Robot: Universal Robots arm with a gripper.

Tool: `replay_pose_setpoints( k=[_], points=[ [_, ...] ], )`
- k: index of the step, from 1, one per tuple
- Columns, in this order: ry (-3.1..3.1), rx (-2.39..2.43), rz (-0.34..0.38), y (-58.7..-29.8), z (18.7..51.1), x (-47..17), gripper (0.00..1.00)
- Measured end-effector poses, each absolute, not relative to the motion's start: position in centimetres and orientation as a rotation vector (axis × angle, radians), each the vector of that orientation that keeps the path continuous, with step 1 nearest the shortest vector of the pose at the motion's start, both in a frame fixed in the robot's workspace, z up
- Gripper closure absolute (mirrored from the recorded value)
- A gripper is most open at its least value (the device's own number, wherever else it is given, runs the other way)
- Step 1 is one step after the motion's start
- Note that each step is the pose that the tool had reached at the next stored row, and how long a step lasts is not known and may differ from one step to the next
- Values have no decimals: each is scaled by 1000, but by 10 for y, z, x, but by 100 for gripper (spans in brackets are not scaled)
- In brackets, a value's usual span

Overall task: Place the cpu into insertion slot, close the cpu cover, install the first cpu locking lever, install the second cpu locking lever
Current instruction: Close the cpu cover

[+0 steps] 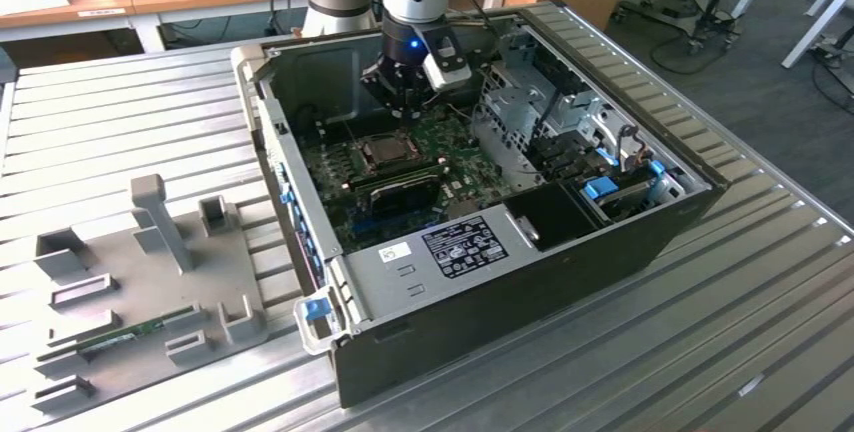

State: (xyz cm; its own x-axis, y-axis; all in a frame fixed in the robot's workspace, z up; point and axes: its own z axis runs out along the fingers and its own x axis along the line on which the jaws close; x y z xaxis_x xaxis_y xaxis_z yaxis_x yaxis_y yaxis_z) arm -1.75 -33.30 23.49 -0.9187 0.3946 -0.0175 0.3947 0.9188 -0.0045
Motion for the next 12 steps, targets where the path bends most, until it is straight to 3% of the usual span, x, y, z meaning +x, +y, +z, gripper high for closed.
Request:
replay_pose_setpoints(
  k=[12],
  points=[
    [3105, 350, -10, -333, 234, -18, 90]
  ],
)
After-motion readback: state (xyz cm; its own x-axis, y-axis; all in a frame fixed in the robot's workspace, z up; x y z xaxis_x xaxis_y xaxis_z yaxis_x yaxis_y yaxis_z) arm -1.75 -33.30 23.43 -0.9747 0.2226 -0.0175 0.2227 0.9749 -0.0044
